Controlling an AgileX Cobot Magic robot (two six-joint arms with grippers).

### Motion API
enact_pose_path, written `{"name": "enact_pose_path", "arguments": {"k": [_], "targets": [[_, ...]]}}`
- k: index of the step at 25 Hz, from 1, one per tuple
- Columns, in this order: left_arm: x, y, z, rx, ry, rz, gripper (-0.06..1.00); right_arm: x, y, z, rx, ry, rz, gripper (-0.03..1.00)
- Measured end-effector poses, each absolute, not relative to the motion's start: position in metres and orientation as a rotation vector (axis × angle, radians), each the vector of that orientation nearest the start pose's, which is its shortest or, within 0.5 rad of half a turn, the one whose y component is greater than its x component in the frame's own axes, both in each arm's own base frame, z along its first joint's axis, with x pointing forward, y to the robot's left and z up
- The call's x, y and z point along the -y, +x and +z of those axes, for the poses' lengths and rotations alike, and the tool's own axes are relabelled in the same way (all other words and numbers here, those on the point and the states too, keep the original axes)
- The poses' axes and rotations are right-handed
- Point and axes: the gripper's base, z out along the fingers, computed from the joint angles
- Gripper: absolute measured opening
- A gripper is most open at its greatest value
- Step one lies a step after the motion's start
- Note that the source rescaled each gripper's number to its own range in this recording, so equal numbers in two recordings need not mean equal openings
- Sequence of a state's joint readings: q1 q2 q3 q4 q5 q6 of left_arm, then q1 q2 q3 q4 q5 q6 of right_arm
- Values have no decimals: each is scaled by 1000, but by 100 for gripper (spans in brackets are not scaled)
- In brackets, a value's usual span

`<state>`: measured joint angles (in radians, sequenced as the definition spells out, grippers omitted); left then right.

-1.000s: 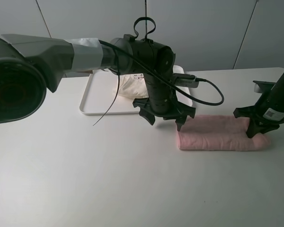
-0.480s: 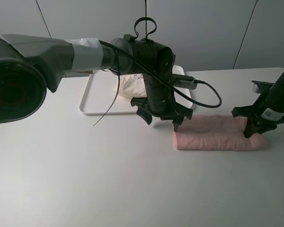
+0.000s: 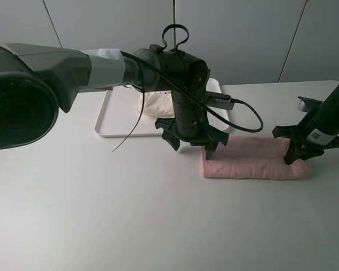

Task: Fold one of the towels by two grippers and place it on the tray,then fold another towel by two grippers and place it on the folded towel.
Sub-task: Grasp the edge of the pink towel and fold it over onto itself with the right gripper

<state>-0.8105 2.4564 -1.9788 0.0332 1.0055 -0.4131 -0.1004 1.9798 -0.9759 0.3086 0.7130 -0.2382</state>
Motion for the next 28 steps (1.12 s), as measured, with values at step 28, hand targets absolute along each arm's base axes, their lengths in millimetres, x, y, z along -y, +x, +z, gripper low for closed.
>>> {"name": "enact_pose_path", "arguments": {"k": [28], "targets": [[357, 346, 100, -2940, 625, -55, 96, 12, 313, 100, -3134, 128, 347, 6]]}}
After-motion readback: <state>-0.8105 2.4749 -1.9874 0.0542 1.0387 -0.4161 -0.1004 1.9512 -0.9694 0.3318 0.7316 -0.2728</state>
